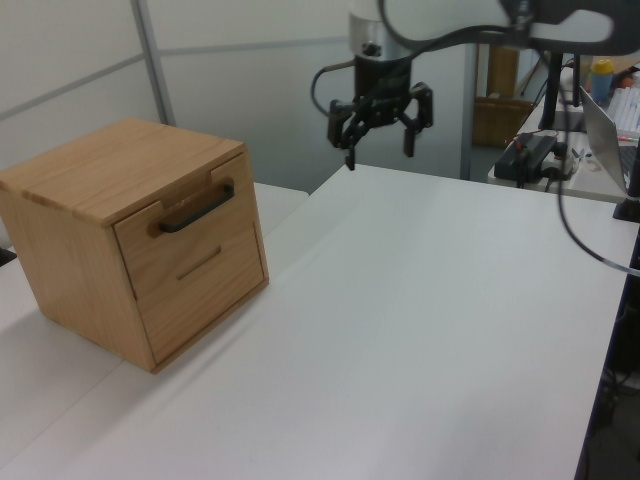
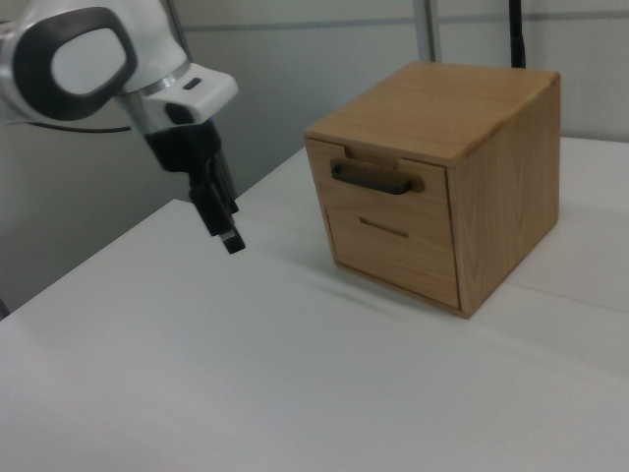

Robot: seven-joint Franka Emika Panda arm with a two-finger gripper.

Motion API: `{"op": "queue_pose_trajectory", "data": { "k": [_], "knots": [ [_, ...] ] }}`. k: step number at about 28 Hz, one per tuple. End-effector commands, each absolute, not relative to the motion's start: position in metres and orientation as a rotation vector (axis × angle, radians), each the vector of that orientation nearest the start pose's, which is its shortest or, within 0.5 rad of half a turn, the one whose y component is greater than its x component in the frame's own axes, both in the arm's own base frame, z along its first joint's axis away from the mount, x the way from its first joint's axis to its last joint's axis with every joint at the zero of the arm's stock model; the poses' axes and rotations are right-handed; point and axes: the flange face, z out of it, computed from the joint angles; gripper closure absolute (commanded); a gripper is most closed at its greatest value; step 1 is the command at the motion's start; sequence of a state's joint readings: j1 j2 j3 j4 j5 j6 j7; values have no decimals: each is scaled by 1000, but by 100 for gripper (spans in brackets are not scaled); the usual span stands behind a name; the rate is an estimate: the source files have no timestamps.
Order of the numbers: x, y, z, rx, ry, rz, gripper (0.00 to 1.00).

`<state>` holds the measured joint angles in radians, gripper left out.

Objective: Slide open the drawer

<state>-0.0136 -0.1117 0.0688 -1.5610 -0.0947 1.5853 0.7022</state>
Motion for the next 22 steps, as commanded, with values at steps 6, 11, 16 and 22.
{"op": "queue_pose_trajectory", "data": {
  "k": [6,11,16,22],
  "knots": [
    [426,22,689,-2966,1080,-331,0],
    [396,24,686,-2921,1146,-331,0],
    [375,24,681,-2856,1273,-335,0],
    [354,25,679,-2759,1404,-341,0]
  ]
}}
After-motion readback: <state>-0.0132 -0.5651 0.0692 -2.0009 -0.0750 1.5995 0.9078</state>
